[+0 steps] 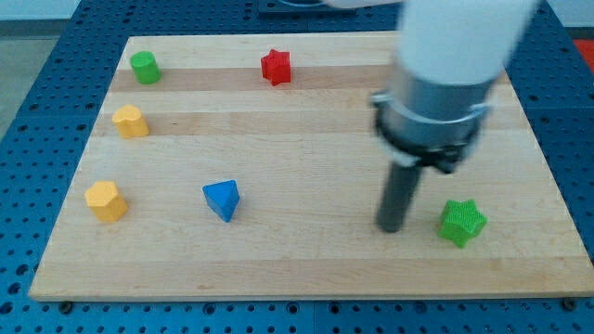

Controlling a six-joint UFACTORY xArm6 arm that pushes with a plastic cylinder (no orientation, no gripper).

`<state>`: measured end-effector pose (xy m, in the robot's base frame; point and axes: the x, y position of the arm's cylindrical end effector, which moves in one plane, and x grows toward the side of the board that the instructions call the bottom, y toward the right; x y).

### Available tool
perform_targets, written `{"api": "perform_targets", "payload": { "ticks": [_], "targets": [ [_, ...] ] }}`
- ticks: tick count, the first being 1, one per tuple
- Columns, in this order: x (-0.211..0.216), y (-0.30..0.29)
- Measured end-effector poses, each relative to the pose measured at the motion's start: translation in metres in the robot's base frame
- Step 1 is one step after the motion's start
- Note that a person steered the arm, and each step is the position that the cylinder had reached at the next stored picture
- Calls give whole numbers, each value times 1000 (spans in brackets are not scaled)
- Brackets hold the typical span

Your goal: Slide the blue triangle slightly right

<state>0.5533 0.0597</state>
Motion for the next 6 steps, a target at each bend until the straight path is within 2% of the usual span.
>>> {"api": "perform_targets", "payload": {
  "ticks": [1,2,3,5,6],
  "targets": [
    [30,-95],
    [7,-167],
    [-13,-207],
    [-45,-190],
    [-40,-140]
  ]
}}
